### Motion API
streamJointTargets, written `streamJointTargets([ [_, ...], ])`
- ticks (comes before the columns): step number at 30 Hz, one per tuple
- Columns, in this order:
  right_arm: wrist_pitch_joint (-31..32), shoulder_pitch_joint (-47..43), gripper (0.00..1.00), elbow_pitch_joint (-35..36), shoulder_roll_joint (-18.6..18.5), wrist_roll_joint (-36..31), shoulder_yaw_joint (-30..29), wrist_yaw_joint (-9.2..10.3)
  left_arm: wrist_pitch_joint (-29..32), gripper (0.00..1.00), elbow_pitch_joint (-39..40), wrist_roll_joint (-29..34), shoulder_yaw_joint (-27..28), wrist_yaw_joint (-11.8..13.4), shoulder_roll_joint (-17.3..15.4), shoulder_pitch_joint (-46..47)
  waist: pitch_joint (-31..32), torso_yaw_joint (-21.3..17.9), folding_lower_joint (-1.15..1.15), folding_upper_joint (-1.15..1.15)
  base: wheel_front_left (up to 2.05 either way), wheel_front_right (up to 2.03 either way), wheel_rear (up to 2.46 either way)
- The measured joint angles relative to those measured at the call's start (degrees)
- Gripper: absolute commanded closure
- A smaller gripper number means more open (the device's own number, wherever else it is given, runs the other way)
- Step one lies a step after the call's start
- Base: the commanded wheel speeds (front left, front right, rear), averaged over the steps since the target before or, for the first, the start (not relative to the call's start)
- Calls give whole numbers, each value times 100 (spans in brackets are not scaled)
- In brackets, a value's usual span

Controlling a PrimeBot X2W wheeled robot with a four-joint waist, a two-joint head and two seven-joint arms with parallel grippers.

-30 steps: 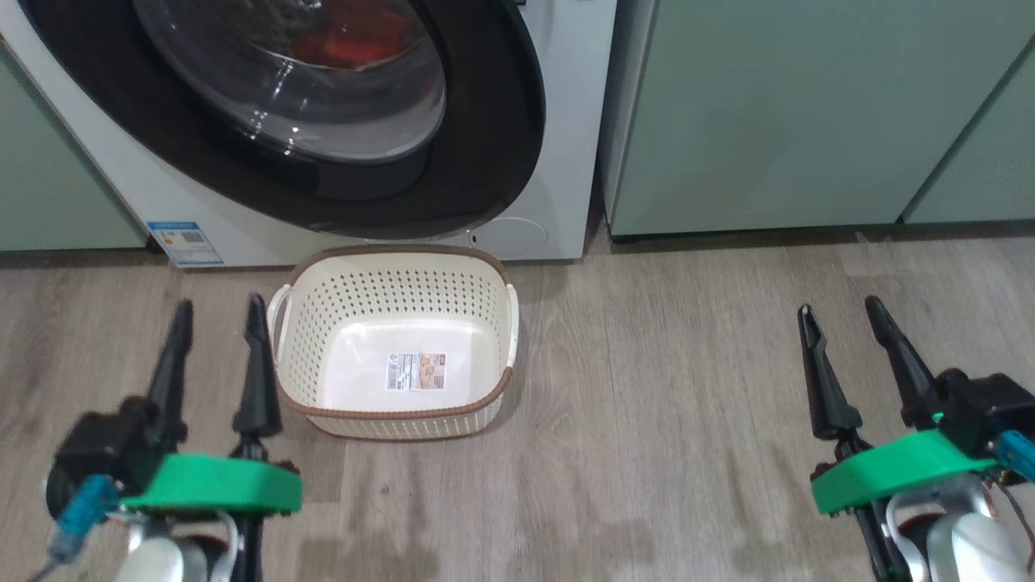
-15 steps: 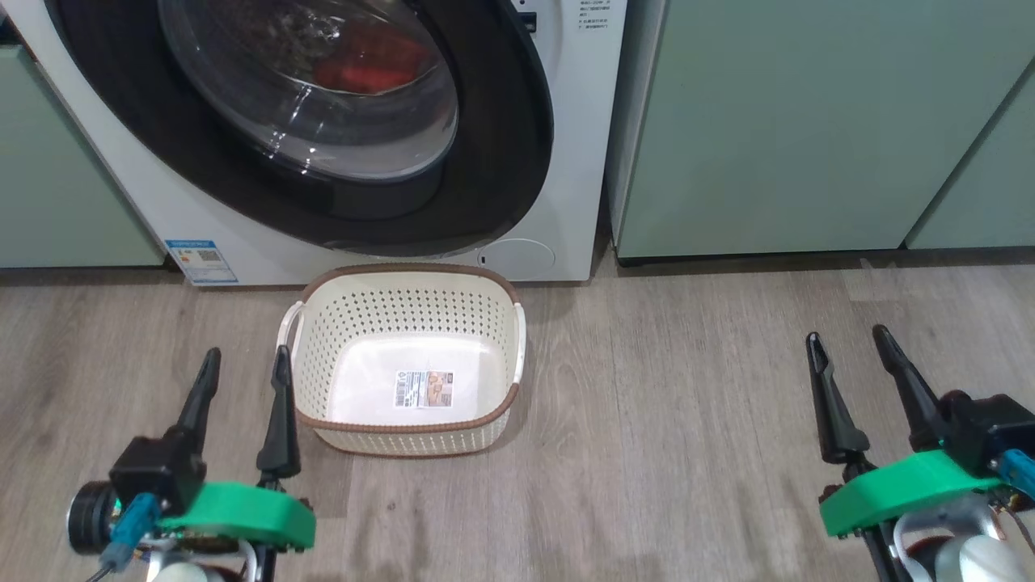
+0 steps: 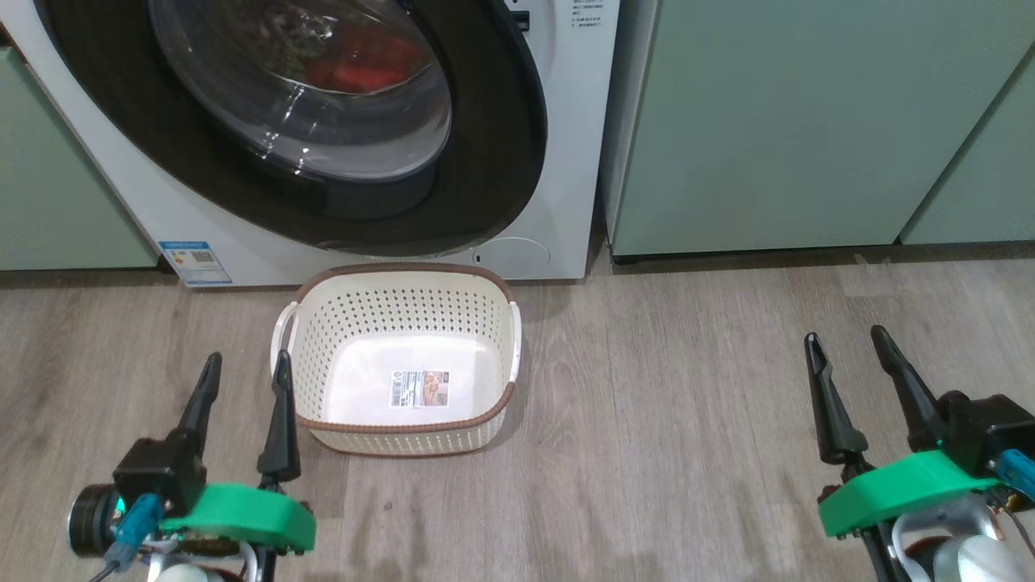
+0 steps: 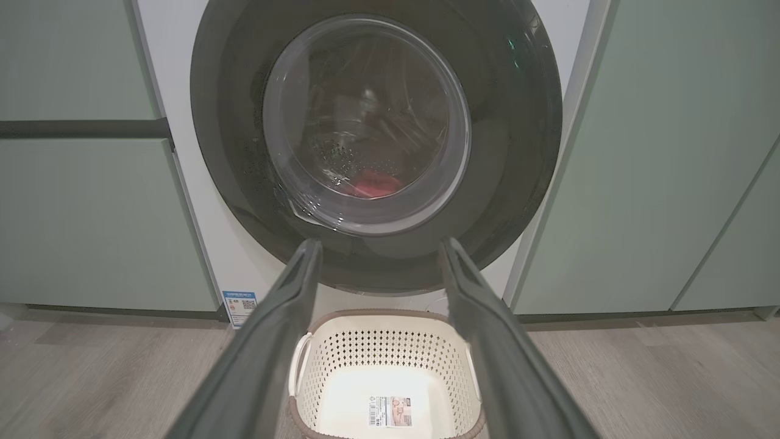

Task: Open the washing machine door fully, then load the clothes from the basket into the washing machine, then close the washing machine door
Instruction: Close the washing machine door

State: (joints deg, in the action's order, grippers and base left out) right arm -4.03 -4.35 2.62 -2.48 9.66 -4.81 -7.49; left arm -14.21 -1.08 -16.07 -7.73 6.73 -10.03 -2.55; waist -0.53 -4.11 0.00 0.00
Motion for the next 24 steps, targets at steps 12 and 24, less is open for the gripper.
streamJointTargets([
  [12,-60,4,68,-40,0,60,-2,0,0,0,-16,52,-8,9,-1,1,-40,-28,0,0,0,0,0],
  [24,-59,29,100,-69,0,101,-2,0,-2,0,-21,52,-12,8,0,4,-72,33,0,0,0,0,0],
])
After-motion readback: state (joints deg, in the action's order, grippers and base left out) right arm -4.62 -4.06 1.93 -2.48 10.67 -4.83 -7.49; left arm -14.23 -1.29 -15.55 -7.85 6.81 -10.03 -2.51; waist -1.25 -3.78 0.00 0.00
